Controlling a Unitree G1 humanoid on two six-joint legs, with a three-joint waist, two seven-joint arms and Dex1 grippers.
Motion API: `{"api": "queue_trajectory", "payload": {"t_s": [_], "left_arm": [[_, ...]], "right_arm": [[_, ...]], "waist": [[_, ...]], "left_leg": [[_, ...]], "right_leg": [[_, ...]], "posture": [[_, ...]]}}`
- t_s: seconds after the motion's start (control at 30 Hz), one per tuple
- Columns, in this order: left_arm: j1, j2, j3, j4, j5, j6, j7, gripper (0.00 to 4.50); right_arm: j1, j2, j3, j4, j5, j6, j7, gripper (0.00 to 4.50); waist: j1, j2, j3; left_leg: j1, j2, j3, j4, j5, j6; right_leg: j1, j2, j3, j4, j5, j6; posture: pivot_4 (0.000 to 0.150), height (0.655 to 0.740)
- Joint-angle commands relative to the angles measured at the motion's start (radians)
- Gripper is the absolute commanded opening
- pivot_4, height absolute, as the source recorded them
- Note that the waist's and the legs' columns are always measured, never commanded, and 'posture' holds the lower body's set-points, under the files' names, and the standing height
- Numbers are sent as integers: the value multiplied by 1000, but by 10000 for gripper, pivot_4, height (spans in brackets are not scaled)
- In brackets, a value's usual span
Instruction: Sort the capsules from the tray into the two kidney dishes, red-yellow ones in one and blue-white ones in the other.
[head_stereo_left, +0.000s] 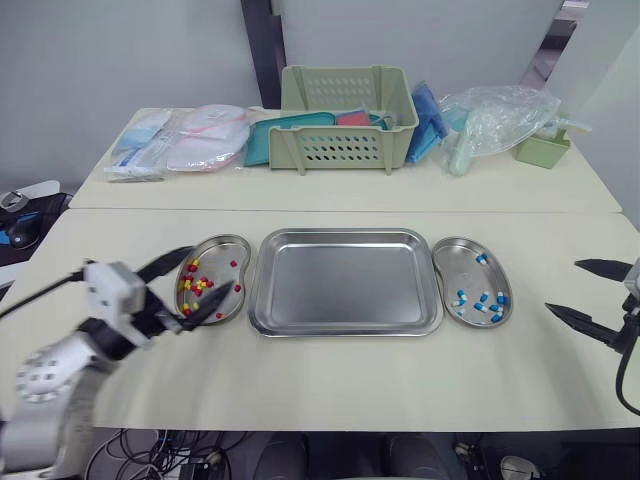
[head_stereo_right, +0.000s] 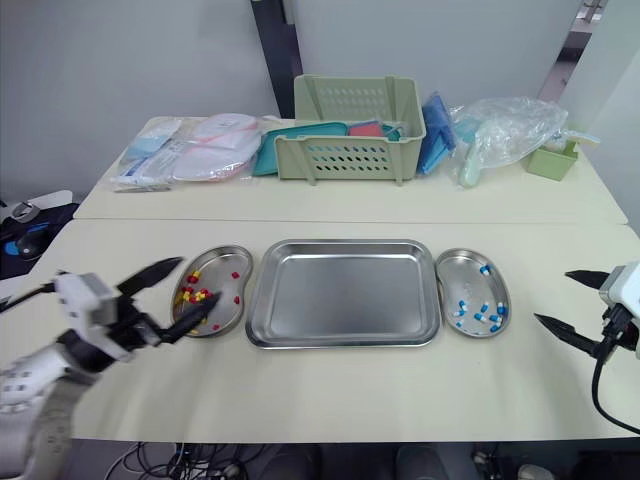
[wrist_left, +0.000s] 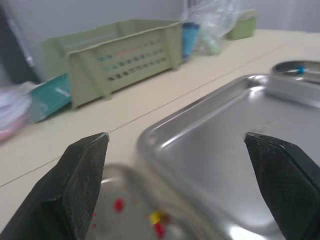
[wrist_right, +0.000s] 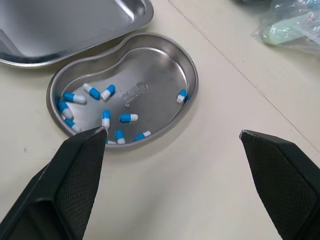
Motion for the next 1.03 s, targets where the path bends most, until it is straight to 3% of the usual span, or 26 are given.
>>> {"api": "queue_trajectory", "payload": {"t_s": [0.03, 0.2, 0.4, 1.03], "left_arm": [[20, 105, 127, 168, 43, 12, -40, 45000], [50, 237, 161, 355, 157, 25, -49, 45000], [92, 311, 152, 399, 238, 150, -43, 45000], [140, 252, 210, 298, 221, 291, -46, 45000]], "right_arm": [[9, -56, -42, 85, -15, -69, 84, 44834], [41, -110, -56, 189, -34, -126, 172, 44834], [42, -143, -41, 201, -50, -152, 220, 44834], [-138, -133, 76, 169, -27, -84, 191, 44834]], "waist": [[0, -1, 1], [-1, -3, 6], [-2, -3, 10], [-6, -3, 11]], "left_leg": [[0, 0, 0, 0, 0, 0], [0, 0, 0, 0, 0, 0], [0, 0, 0, -1, 0, 0], [-1, 1, 1, -1, 0, 0]], "right_leg": [[0, 0, 0, 0, 0, 0], [-1, 0, 0, 0, 0, 0], [-1, 0, 0, 0, 0, 0], [-1, 0, 0, 1, 0, 0]], "posture": [[1500, 7400], [1500, 7400], [1500, 7400], [1500, 7400]]}}
